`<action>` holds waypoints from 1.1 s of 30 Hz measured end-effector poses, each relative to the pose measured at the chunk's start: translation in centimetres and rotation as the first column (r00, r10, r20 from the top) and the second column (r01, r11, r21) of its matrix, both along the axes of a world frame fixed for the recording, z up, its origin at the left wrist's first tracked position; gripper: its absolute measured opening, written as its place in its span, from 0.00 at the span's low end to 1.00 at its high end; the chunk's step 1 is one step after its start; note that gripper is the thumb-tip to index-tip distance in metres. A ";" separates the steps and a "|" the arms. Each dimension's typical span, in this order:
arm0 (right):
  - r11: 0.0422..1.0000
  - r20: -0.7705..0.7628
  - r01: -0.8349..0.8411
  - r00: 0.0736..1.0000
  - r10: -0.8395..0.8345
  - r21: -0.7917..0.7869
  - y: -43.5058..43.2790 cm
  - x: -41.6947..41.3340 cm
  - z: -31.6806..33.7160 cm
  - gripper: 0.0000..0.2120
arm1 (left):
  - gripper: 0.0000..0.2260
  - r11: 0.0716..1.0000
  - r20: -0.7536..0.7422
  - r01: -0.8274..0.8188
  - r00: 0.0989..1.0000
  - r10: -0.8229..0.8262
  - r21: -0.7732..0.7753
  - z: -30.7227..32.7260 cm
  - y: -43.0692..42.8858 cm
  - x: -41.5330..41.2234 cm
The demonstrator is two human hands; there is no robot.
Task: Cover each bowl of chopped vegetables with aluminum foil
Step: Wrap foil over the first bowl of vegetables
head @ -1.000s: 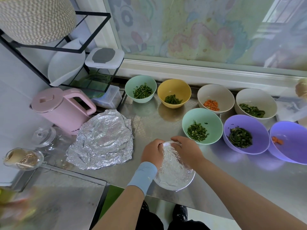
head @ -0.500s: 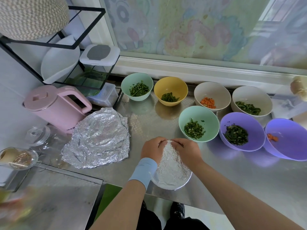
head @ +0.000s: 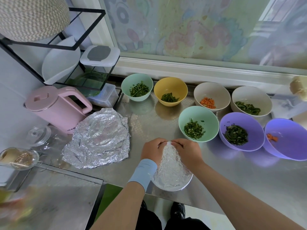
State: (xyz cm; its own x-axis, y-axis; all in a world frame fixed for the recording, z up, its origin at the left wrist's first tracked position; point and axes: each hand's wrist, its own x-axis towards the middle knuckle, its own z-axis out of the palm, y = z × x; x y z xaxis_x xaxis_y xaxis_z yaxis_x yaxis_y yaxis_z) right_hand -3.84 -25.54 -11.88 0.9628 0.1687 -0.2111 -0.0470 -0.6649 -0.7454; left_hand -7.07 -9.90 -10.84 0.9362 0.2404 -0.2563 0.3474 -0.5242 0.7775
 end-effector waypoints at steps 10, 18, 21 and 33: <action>0.999 0.021 0.008 1.000 -0.007 -0.042 -0.2 0.2 0.0 0.08 | 0.14 0.990 -0.022 0.127 0.992 -0.126 0.065 0.4 0.0 0.1; 0.991 0.036 -0.087 0.995 0.091 -0.104 -0.3 0.3 0.3 0.09 | 0.10 0.987 0.008 0.089 0.996 -0.091 0.130 -0.3 -1.0 0.4; 0.992 0.053 -0.063 0.996 0.069 -0.111 -0.3 0.1 0.3 0.09 | 0.12 0.975 0.003 0.075 0.997 -0.077 0.207 -0.3 -1.1 0.1; 0.993 -0.003 -0.089 0.996 0.089 -0.073 -0.5 0.8 0.3 0.08 | 0.11 0.979 0.033 0.117 0.992 -0.124 0.168 -0.1 -1.2 0.4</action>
